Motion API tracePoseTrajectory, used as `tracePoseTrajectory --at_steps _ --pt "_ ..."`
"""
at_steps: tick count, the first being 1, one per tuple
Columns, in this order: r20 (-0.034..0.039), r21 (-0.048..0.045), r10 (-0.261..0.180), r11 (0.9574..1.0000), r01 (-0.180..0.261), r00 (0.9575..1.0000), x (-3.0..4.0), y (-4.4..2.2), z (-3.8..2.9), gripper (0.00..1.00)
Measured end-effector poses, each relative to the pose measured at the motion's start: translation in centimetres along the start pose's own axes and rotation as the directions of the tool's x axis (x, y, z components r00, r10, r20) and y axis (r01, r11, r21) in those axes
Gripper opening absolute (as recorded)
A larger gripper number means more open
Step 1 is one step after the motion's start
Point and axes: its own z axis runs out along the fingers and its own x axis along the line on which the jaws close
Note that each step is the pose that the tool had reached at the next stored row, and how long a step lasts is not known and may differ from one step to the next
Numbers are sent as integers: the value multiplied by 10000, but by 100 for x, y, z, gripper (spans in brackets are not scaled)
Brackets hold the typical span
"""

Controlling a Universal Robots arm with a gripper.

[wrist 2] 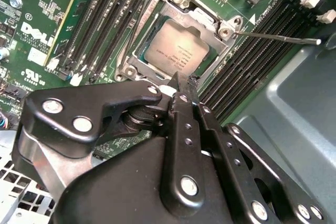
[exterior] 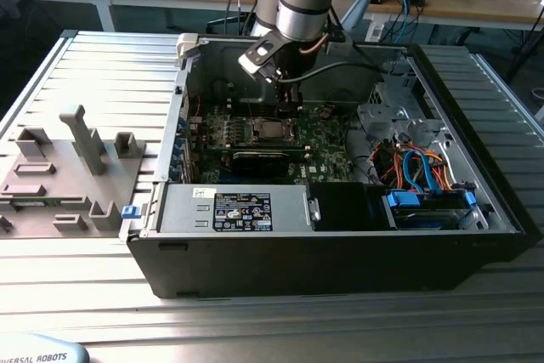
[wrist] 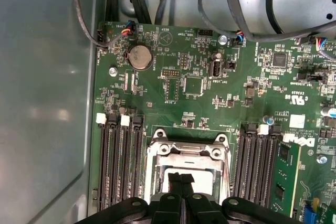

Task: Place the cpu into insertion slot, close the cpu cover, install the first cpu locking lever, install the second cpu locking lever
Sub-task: 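Close the cpu cover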

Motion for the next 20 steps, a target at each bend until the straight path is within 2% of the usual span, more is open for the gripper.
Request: tracePoseTrajectory --at_steps 3,20 --pt "1 -1 -1 10000 1 10000 1 -21 13 11" --pt "2 0 0 10000 0 10000 -7 -43 65 11"
